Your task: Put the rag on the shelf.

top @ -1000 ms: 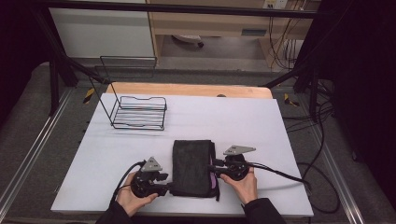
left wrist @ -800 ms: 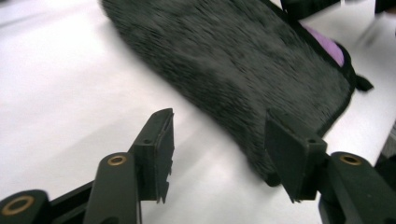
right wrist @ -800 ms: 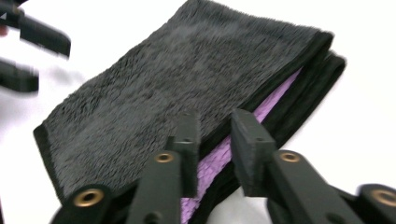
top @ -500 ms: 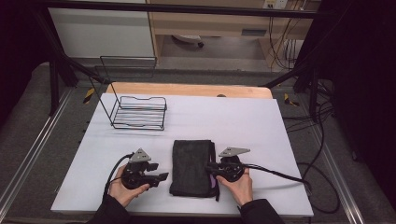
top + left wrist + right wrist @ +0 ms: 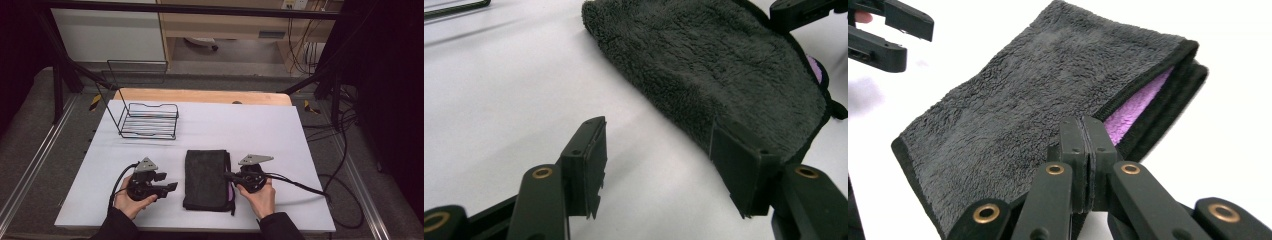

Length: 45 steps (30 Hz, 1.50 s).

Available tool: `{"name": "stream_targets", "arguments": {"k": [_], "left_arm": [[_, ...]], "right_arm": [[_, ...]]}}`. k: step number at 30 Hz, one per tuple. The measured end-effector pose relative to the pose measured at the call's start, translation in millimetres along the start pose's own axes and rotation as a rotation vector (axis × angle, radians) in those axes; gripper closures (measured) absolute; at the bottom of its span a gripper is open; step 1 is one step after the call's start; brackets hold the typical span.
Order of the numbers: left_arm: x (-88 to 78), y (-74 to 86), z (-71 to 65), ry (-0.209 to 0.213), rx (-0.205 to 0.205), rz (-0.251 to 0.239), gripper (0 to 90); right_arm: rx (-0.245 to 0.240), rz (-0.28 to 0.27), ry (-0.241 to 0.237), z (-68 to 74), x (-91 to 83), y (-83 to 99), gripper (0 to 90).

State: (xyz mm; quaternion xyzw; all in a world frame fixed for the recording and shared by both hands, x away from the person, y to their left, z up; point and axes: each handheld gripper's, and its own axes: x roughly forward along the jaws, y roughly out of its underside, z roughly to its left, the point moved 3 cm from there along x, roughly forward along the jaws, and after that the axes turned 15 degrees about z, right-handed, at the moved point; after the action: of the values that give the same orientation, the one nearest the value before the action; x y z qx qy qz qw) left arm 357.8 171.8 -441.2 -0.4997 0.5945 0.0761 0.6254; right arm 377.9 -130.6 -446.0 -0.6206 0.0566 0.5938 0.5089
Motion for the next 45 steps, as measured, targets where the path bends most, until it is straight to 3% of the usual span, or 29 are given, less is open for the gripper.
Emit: {"name": "stream_targets", "arguments": {"k": [3,8,11,16,19,21,25,31,35,37,45], "left_arm": [[-0.3,-0.1,0.0,0.002,0.001,-0.002,39.3],[0.5,0.2,0.0,-0.001,0.005,-0.002,37.1],[1.1,0.1,0.2,0.001,0.007,0.000,35.7],[1.5,-3.5,2.3,0.006,0.019,-0.004,27.9],[1.8,-9.2,4.6,0.014,0.025,-0.002,20.7],[2.4,-14.6,5.4,0.003,0.030,-0.005,16.9],[3.8,-26.6,7.6,-0.018,0.039,-0.003,10.8],[5.7,-47.6,17.4,-0.052,0.024,-0.015,11.3],[8.5,-66.3,24.9,-0.072,-0.013,-0.044,13.2],[11.3,-73.4,28.1,-0.103,-0.022,-0.056,16.2],[41.6,-95.6,34.8,-0.138,-0.056,-0.032,24.9]], "right_arm": [[-0.005,0.005,0.031,-3.1,-3.9,0.0,89.8],[0.022,0.085,0.039,-9.3,10.1,7.3,88.8],[0.029,0.081,0.027,-10.8,13.0,9.3,87.1],[-0.012,0.036,0.039,-13.2,6.5,9.8,69.8],[-0.020,-0.031,0.050,-17.0,-2.6,6.2,57.9],[-0.025,-0.074,0.050,-20.8,-7.7,3.8,48.0],[-0.027,-0.098,0.051,-28.0,-10.2,2.5,32.4],[-0.030,-0.091,0.033,-33.6,-9.7,0.0,17.5],[-0.034,-0.085,0.039,-37.1,-9.5,1.7,13.3],[-0.023,-0.087,0.031,-38.6,-9.7,3.9,11.4],[-0.010,-0.089,0.026,-40.6,-10.7,11.5,8.8]]}}
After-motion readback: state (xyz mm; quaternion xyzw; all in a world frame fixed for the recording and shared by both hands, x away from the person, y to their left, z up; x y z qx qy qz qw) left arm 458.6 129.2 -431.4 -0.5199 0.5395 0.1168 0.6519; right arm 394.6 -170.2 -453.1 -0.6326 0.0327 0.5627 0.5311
